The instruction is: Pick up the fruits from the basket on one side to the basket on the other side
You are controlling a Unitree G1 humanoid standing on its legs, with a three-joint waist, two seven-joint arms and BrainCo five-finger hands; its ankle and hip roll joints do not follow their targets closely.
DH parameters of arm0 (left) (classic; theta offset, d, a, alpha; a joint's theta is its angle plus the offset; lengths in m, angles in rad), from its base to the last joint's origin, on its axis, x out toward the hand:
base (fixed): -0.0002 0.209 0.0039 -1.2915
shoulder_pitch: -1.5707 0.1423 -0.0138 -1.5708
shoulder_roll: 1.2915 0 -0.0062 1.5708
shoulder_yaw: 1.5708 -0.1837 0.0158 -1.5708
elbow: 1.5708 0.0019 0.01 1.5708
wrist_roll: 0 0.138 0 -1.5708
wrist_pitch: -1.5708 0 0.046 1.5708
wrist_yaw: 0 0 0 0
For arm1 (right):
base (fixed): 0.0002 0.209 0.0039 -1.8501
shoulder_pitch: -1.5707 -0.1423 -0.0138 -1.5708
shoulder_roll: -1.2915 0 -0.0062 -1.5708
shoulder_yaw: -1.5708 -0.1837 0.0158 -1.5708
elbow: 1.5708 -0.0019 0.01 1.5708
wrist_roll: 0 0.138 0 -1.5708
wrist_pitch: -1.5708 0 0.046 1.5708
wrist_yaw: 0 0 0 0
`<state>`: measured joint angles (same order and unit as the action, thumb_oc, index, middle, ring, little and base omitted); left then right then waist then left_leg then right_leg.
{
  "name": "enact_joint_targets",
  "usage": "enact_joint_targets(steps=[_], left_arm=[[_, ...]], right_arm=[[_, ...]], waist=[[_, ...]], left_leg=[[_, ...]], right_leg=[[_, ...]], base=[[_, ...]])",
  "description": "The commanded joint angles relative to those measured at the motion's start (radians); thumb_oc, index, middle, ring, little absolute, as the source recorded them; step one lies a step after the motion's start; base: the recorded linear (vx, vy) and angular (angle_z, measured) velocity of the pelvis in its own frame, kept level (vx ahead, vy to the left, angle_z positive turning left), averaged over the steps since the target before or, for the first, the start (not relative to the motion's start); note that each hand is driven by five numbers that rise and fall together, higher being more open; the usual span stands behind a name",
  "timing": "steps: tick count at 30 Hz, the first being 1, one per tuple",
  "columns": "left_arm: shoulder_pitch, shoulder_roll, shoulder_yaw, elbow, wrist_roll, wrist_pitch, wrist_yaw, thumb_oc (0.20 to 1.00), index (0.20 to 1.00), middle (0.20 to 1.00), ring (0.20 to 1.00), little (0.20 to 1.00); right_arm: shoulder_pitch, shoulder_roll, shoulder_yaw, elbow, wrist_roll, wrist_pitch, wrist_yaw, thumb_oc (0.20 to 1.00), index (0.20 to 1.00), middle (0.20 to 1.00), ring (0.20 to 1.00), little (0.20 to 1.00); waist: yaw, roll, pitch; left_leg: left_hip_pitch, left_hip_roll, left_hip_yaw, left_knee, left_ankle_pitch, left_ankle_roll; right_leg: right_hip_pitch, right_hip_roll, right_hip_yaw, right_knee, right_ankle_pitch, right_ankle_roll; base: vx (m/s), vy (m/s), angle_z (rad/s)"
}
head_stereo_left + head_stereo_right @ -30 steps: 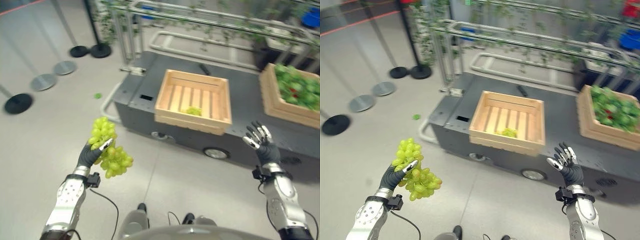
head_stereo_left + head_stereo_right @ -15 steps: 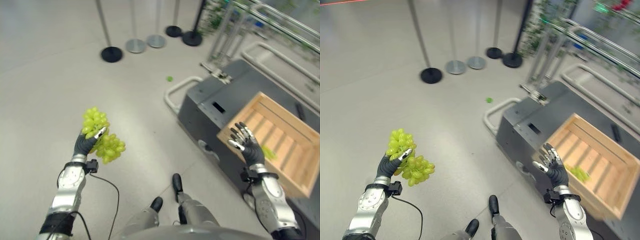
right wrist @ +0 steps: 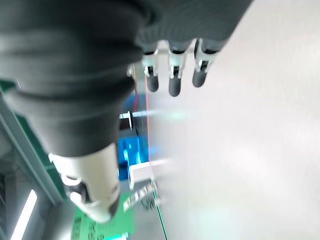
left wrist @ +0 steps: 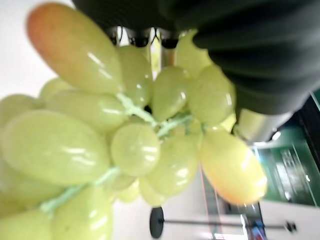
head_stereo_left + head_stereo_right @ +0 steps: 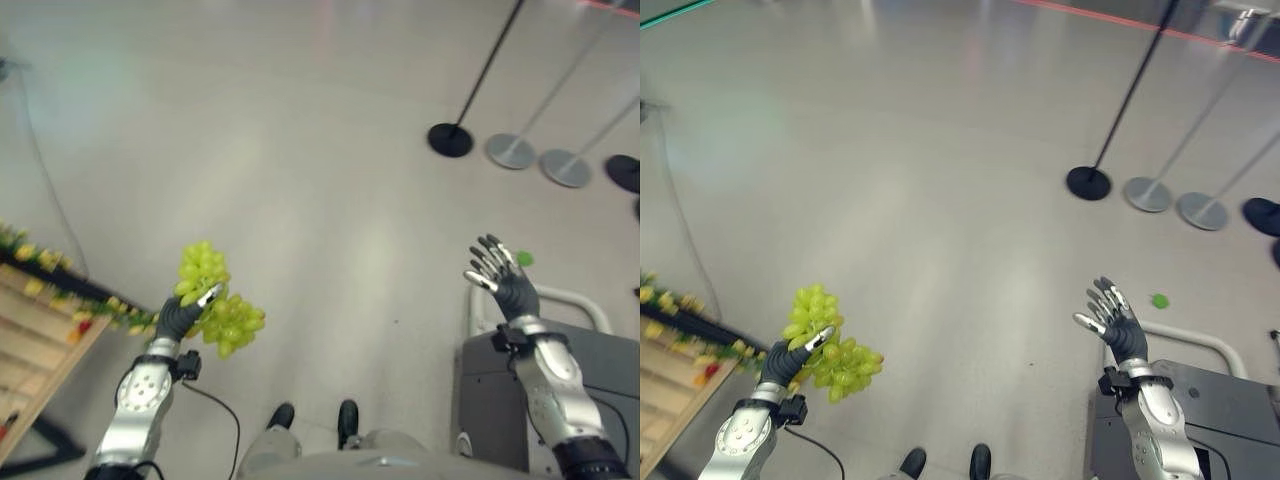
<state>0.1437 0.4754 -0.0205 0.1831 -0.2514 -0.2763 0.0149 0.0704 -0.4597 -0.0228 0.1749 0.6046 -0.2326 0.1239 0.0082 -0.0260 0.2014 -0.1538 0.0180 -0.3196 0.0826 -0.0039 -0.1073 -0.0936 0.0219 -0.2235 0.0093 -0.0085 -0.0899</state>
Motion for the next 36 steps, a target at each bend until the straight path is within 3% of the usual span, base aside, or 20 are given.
enact_joint_targets(steps=[1, 2, 5, 6, 7, 9, 14, 15, 16, 18, 19, 20, 22, 23, 26, 28, 29, 30, 31, 36], left_arm=[[-0.031, 0.047, 0.037, -0.089, 0.018, -0.070, -0.015, 0.200, 0.200, 0.200, 0.200, 0.200], [-0.030, 0.047, 0.037, -0.090, 0.018, -0.070, -0.015, 0.200, 0.200, 0.200, 0.200, 0.200], [-0.038, 0.052, 0.037, -0.081, 0.015, -0.069, -0.015, 0.200, 0.200, 0.200, 0.200, 0.200], [-0.038, 0.052, 0.037, -0.081, 0.015, -0.069, -0.014, 0.200, 0.200, 0.200, 0.200, 0.200], [-0.054, 0.058, 0.030, -0.070, 0.022, -0.068, -0.007, 0.200, 0.200, 0.200, 0.200, 0.200], [-0.057, 0.060, 0.030, -0.075, 0.020, -0.068, -0.009, 0.200, 0.200, 0.200, 0.200, 0.200], [-0.051, 0.075, 0.032, -0.096, 0.028, -0.069, -0.003, 0.200, 0.200, 0.200, 0.200, 0.200], [-0.046, 0.078, 0.034, -0.104, 0.031, -0.069, -0.004, 0.200, 0.200, 0.200, 0.200, 0.200], [-0.048, 0.089, 0.042, -0.110, 0.035, -0.071, 0.000, 0.200, 0.200, 0.200, 0.200, 0.200], [-0.058, 0.097, 0.035, -0.109, 0.033, -0.073, 0.002, 0.200, 0.200, 0.200, 0.200, 0.200], [-0.063, 0.099, 0.033, -0.107, 0.039, -0.074, 0.008, 0.200, 0.200, 0.200, 0.200, 0.200], [-0.063, 0.099, 0.033, -0.107, 0.039, -0.074, 0.008, 0.200, 0.200, 0.200, 0.200, 0.200], [-0.050, 0.093, 0.039, -0.112, 0.051, -0.074, 0.012, 0.200, 0.200, 0.200, 0.200, 0.200], [-0.036, 0.091, 0.051, -0.130, 0.059, -0.070, 0.008, 0.200, 0.200, 0.200, 0.200, 0.200], [-0.038, 0.090, 0.047, -0.127, 0.061, -0.071, 0.011, 0.200, 0.200, 0.200, 0.200, 0.200], [-0.041, 0.085, 0.041, -0.118, 0.056, -0.071, 0.010, 0.200, 0.200, 0.200, 0.200, 0.200], [-0.055, 0.073, 0.029, -0.109, 0.041, -0.067, 0.003, 0.200, 0.200, 0.200, 0.200, 0.200], [-0.056, 0.073, 0.029, -0.109, 0.041, -0.067, 0.003, 0.200, 0.200, 0.200, 0.200, 0.200], [-0.063, 0.067, 0.024, -0.102, 0.045, -0.065, -0.003, 0.200, 0.200, 0.200, 0.200, 0.200], [-0.061, 0.053, 0.024, -0.107, 0.052, -0.065, -0.023, 0.200, 0.200, 0.200, 0.200, 0.200]], right_arm=[[0.031, -0.037, 0.001, -0.065, -0.014, -0.040, 0.034, 1.000, 1.000, 1.000, 1.000, 1.000], [0.032, -0.037, 0.001, -0.066, -0.014, -0.041, 0.034, 1.000, 1.000, 1.000, 1.000, 1.000], [0.055, -0.034, 0.000, -0.084, -0.021, -0.038, 0.034, 1.000, 1.000, 1.000, 1.000, 1.000], [0.055, -0.033, 0.000, -0.084, -0.021, -0.038, 0.034, 1.000, 1.000, 1.000, 1.000, 1.000], [0.055, -0.033, 0.004, -0.095, -0.027, -0.038, 0.027, 1.000, 1.000, 1.000, 1.000, 1.000], [0.049, -0.024, 0.014, -0.091, -0.033, -0.031, 0.030, 1.000, 1.000, 1.000, 1.000, 1.000], [0.019, 0.011, 0.046, -0.086, -0.047, -0.016, 0.028, 1.000, 1.000, 1.000, 1.000, 1.000], [0.010, 0.019, 0.052, -0.083, -0.048, -0.016, 0.025, 1.000, 1.000, 1.000, 1.000, 1.000], [-0.005, 0.039, 0.060, -0.079, -0.052, -0.018, 0.020, 1.000, 1.000, 1.000, 1.000, 1.000], [-0.013, 0.057, 0.061, -0.083, -0.053, -0.021, 0.012, 1.000, 1.000, 1.000, 1.000, 1.000], [-0.017, 0.072, 0.065, -0.087, -0.064, -0.017, 0.013, 1.000, 1.000, 1.000, 1.000, 1.000], [-0.017, 0.071, 0.066, -0.087, -0.064, -0.017, 0.013, 1.000, 1.000, 1.000, 1.000, 1.000], [-0.004, 0.074, 0.061, -0.096, -0.056, -0.018, 0.021, 1.000, 1.000, 1.000, 1.000, 1.000], [0.008, 0.074, 0.055, -0.103, -0.046, -0.016, 0.034, 1.000, 1.000, 1.000, 1.000, 1.000], [0.000, 0.073, 0.047, -0.087, -0.039, -0.015, 0.024, 1.000, 1.000, 1.000, 1.000, 1.000], [-0.002, 0.074, 0.041, -0.078, -0.027, -0.016, 0.022, 1.000, 1.000, 1.000, 1.000, 1.000], [0.000, 0.074, 0.030, -0.067, -0.026, -0.022, 0.009, 1.000, 1.000, 1.000, 1.000, 1.000], [0.000, 0.075, 0.029, -0.067, -0.026, -0.022, 0.009, 1.000, 1.000, 1.000, 1.000, 1.000], [0.013, 0.076, 0.017, -0.068, -0.037, -0.020, 0.007, 1.000, 1.000, 1.000, 1.000, 1.000], [0.041, 0.073, -0.007, -0.069, -0.051, -0.016, 0.019, 1.000, 1.000, 1.000, 1.000, 1.000]], waist=[[-0.005, -0.015, -0.056], [-0.006, -0.015, -0.055], [-0.012, -0.006, -0.076], [-0.013, -0.006, -0.076], [-0.013, -0.010, -0.076], [0.003, -0.008, -0.078], [0.056, -0.050, -0.077], [0.070, -0.059, -0.076], [0.091, -0.077, -0.077], [0.086, -0.070, -0.074], [0.069, -0.051, -0.072], [0.071, -0.052, -0.072], [0.046, -0.026, -0.075], [0.048, -0.017, -0.068], [0.033, -0.012, -0.052], [0.020, -0.017, -0.047], [-0.003, -0.024, -0.036], [-0.004, -0.024, -0.037], [-0.033, -0.026, -0.035], [-0.043, -0.051, -0.058]], left_leg=[[0.016, 0.086, 0.280, -0.031, 0.026, 0.007], [0.018, 0.086, 0.279, -0.033, 0.027, 0.007], [0.003, 0.158, 0.435, -0.127, 0.122, -0.026], [0.004, 0.158, 0.434, -0.129, 0.124, -0.026], [-0.014, 0.188, 0.504, -0.138, 0.129, -0.044], [-0.014, 0.194, 0.516, -0.121, 0.121, -0.041], [-0.059, 0.126, 0.451, -0.003, 0.025, 0.001], [-0.065, 0.106, 0.441, 0.018, 0.006, 0.012], [-0.077, 0.049, 0.422, 0.055, -0.042, 0.045], [-0.071, -0.004, 0.384, 0.065, -0.070, 0.077], [-0.057, -0.040, 0.364, 0.053, -0.058, 0.110], [-0.057, -0.039, 0.366, 0.053, -0.059, 0.110], [0.004, -0.047, 0.329, -0.007, -0.047, 0.119], [0.038, -0.049, 0.304, -0.033, -0.045, 0.115], [0.072, -0.048, 0.258, -0.055, -0.049, 0.108], [0.081, -0.052, 0.237, -0.060, -0.048, 0.104], [0.115, -0.066, 0.189, -0.070, -0.059, 0.097], [0.112, -0.067, 0.188, -0.071, -0.056, 0.098], [0.154, -0.071, 0.115, -0.088, -0.071, 0.096], [0.185, -0.068, 0.080, -0.067, -0.114, 0.081]], right_leg=[[0.018, -0.151, -0.162, 0.033, -0.042, 0.191], [0.020, -0.150, -0.163, 0.032, -0.042, 0.191], [0.052, -0.173, -0.253, 0.014, -0.029, 0.211], [0.053, -0.173, -0.255, 0.013, -0.029, 0.211], [0.085, -0.194, -0.283, 0.006, -0.041, 0.226], [0.107, -0.209, -0.314, 0.013, -0.042, 0.232], [0.147, -0.294, -0.330, 0.032, -0.014, 0.260], [0.151, -0.317, -0.331, 0.043, 0.010, 0.270], [0.161, -0.382, -0.331, 0.094, 0.072, 0.296], [0.134, -0.430, -0.277, 0.189, 0.140, 0.296], [0.091, -0.411, -0.186, 0.269, 0.143, 0.268], [0.088, -0.412, -0.182, 0.273, 0.141, 0.268], [-0.008, -0.298, -0.077, 0.322, 0.056, 0.233], [-0.045, -0.290, -0.129, 0.292, 0.023, 0.224], [-0.078, -0.262, -0.125, 0.235, -0.005, 0.224], [-0.096, -0.233, -0.083, 0.180, 0.000, 0.225], [-0.140, -0.175, 0.026, 0.059, 0.030, 0.240], [-0.140, -0.176, 0.025, 0.055, 0.034, 0.241], [-0.203, -0.159, 0.102, -0.027, 0.086, 0.267], [-0.154, -0.171, 0.099, -0.026, 0.115, 0.265]], base=[[-0.01, 0.046, 1.31], [0.04, 0.051, 1.30], [0.05, 0.093, 1.05], [0.15, 0.161, 1.48], [0.18, 0.201, 1.34], [0.18, 0.266, 1.04], [0.17, 0.269, 0.79], [0.24, 0.398, 0.47], [0.32, 0.515, 0.44], [0.33, 0.566, 0.68], [0.23, 0.454, 0.71], [0.24, 0.438, 1.12], [0.32, 0.301, 1.02], [0.32, 0.210, 0.19], [0.19, 0.028, 0.30], [0.27, -0.043, 0.79], [0.23, -0.061, 1.00], [0.56, -0.202, 1.12], [0.33, -0.139, 0.78], [0.27, -0.202, 1.09]])
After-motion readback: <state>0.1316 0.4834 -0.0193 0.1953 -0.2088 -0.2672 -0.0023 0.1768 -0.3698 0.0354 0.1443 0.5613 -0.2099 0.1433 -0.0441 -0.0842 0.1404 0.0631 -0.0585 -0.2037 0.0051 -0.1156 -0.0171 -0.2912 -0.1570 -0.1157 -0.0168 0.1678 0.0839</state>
